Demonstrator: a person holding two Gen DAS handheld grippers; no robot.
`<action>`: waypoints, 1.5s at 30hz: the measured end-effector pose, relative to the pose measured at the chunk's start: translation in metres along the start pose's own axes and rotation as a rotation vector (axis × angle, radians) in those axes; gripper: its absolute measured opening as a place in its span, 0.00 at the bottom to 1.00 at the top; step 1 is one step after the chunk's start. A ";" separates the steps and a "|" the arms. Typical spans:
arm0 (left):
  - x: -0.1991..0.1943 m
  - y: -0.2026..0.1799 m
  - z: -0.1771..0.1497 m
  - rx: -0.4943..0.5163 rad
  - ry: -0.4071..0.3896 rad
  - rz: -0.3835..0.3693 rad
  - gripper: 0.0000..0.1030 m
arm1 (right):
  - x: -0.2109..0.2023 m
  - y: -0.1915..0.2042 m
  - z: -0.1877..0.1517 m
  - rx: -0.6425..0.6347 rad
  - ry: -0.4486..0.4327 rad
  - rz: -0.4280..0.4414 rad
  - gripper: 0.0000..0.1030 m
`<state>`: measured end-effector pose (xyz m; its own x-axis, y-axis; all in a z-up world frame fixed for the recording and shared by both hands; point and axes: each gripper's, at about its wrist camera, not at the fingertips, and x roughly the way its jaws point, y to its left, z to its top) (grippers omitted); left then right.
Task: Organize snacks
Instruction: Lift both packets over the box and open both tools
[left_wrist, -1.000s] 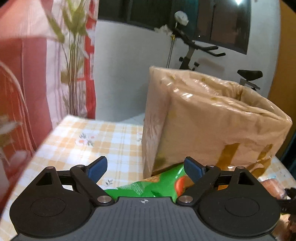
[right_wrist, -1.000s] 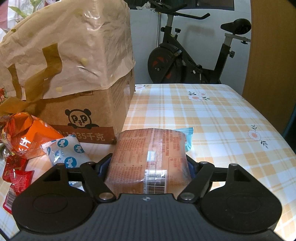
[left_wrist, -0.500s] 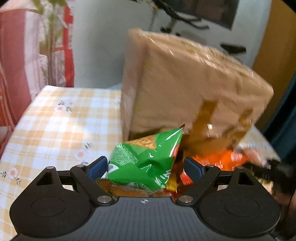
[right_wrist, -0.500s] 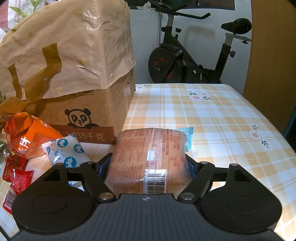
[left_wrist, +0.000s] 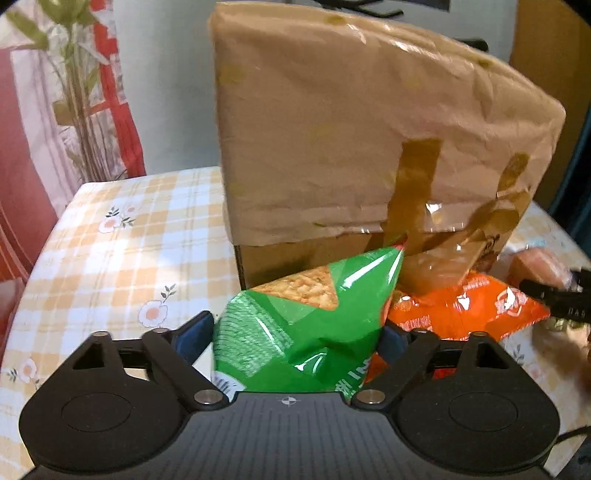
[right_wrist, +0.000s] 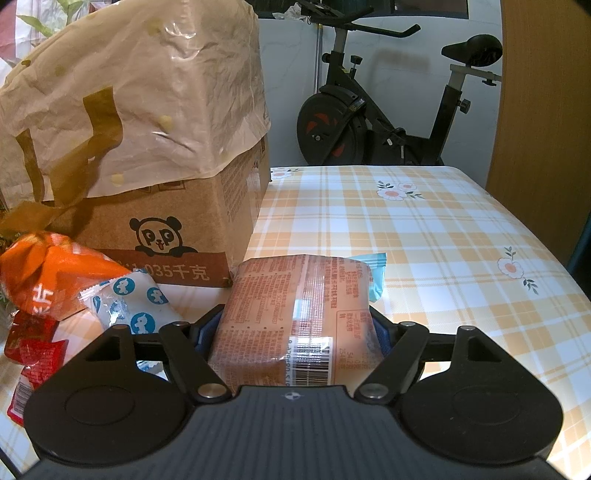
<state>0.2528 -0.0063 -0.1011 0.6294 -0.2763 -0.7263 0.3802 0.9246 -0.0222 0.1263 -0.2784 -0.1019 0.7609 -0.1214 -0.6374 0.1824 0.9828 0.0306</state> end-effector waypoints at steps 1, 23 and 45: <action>-0.002 0.002 -0.001 -0.015 -0.004 -0.008 0.78 | 0.001 0.000 0.000 0.001 0.000 0.002 0.76; -0.083 0.013 -0.011 -0.316 -0.313 0.060 0.75 | -0.006 -0.017 0.005 0.097 0.015 0.069 0.74; -0.159 -0.004 0.057 -0.198 -0.615 0.037 0.75 | -0.107 -0.021 0.115 0.070 -0.373 0.120 0.74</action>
<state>0.1898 0.0187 0.0531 0.9354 -0.2889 -0.2040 0.2558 0.9509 -0.1741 0.1127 -0.3023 0.0539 0.9510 -0.0615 -0.3031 0.1107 0.9828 0.1480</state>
